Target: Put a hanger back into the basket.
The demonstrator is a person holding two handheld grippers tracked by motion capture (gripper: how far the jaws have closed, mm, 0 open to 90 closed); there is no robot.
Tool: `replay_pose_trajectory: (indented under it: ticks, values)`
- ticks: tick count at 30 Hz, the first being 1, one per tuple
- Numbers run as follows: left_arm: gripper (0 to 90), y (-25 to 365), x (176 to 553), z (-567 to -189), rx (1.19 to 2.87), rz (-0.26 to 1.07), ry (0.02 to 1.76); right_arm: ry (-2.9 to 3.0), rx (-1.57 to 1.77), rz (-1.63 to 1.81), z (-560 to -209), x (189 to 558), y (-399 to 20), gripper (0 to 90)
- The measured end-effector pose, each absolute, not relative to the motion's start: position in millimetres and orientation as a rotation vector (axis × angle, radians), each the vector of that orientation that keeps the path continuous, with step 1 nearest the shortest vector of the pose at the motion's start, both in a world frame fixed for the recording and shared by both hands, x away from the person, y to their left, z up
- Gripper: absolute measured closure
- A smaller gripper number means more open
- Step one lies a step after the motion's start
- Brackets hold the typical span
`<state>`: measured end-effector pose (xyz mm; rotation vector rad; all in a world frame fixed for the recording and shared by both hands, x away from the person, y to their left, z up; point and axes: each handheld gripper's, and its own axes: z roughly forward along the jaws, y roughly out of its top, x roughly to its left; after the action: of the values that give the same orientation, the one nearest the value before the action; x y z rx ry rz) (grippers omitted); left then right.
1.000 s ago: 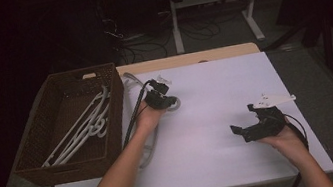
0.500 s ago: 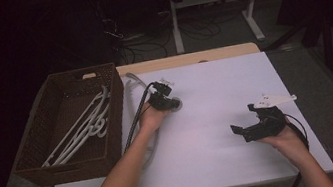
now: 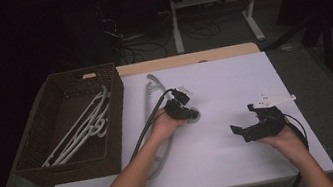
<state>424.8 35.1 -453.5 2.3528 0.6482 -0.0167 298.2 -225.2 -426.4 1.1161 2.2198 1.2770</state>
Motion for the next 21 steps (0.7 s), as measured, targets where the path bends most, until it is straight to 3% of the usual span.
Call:
replay_pose_trajectory:
  ticks: [7,11,14,21]
  values:
    - [90.0,14.3,394.7,-454.4,2.383,-0.070,0.536,2.217,1.117,1.277,-426.3,298.1,-225.8,0.0]
    - [90.0,19.1,392.9,-450.0,2.379,-0.025,0.547,2.216,1.117,1.278,-426.1,297.8,-225.4,0.0]
    - [86.4,38.1,400.3,-437.1,2.333,0.025,0.617,2.216,1.117,1.276,-426.2,297.6,-225.5,0.0]
    - [66.1,98.8,425.2,-413.1,2.247,0.265,0.870,2.215,1.119,1.274,-426.3,297.7,-225.5,0.0]
